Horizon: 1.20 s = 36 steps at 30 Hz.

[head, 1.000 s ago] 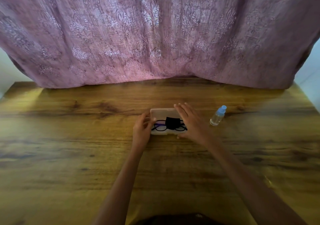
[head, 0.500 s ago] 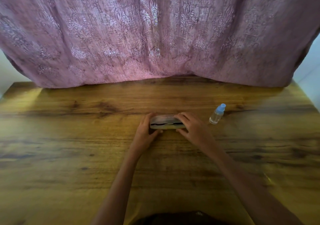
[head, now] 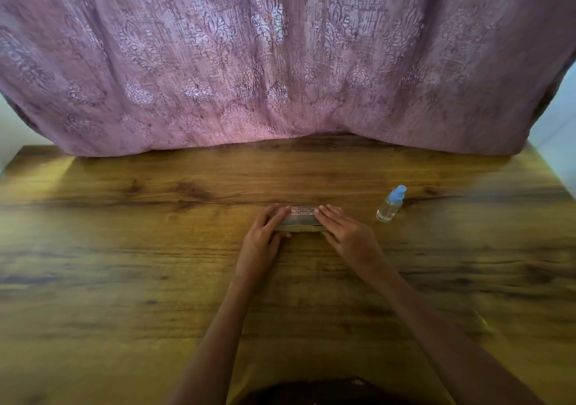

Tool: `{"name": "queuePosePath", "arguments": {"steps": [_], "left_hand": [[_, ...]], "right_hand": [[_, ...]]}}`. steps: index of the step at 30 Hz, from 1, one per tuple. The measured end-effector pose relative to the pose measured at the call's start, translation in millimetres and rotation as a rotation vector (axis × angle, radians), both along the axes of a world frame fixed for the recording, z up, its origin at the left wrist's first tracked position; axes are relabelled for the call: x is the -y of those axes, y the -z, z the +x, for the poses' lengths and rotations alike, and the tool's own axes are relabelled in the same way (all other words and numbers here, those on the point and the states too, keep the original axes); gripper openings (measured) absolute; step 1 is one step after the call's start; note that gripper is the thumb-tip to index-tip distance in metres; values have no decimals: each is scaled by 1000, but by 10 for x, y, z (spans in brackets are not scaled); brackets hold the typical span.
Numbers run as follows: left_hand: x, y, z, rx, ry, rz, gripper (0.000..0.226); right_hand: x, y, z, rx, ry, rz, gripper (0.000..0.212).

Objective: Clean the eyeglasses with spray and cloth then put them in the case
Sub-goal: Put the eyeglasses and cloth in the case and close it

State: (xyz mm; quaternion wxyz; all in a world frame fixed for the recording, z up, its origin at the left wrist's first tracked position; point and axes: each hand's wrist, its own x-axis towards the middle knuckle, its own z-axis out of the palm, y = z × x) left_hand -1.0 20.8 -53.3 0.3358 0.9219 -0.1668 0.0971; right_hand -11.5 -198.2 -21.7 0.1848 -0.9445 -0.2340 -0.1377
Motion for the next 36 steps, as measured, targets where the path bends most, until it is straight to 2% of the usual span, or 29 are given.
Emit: {"name": "queuePosePath", "arguments": {"steps": [15,20,27,31,36], "left_hand": [[8,-15,-38,-18,-21,-24,52],[-38,13,-66,-132,21,-21,57],[-5,-41,93,-117,32,-48,55],[68,-63,321,-117,24,-62,62],[134,-68,623,-202,-19,-43,66]], "right_hand": [[8,50,0,-31,13,87,47],[31,39,42,-151,10,95,54],[106,16,217,-349,56,170,69],[96,-45,454,-320,98,155,70],[34,-53,693,-297,154,130,66]]}}
